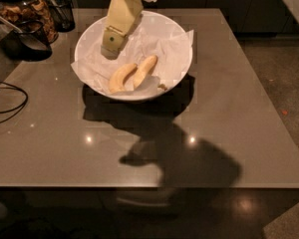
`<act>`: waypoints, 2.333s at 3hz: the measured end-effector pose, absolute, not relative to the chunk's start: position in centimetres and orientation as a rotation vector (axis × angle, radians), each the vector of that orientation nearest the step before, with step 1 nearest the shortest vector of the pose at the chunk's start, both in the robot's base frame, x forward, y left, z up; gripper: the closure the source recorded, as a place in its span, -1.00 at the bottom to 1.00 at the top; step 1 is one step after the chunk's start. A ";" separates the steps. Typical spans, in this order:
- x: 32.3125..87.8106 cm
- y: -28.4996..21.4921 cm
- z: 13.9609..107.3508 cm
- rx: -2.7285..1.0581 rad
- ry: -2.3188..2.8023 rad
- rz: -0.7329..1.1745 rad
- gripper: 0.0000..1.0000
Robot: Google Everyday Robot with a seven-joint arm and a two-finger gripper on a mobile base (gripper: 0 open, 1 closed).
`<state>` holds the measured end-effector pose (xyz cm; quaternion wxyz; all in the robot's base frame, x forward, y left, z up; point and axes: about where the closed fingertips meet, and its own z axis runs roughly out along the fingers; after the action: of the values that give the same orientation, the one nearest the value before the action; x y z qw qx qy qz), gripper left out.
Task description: Pick banana from white bowl
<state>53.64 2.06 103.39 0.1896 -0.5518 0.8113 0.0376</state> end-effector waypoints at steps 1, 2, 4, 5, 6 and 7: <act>54.4 2.7 102.5 -1.544 2.309 0.117 -0.96; 55.4 2.4 101.1 -1.503 2.362 0.152 -0.76; 57.3 0.4 96.6 -1.413 2.510 0.249 -0.64; 58.1 -0.4 93.9 -1.378 2.586 0.277 -0.56; 58.6 -0.8 92.2 -1.355 2.631 0.298 -0.52; 58.7 -0.9 91.8 -1.353 2.637 0.299 -0.54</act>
Offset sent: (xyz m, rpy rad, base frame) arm 0.0157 -0.0157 -0.0439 -0.0323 0.1702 -0.0985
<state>58.70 -0.91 91.84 0.0812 -0.4526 0.8823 0.1000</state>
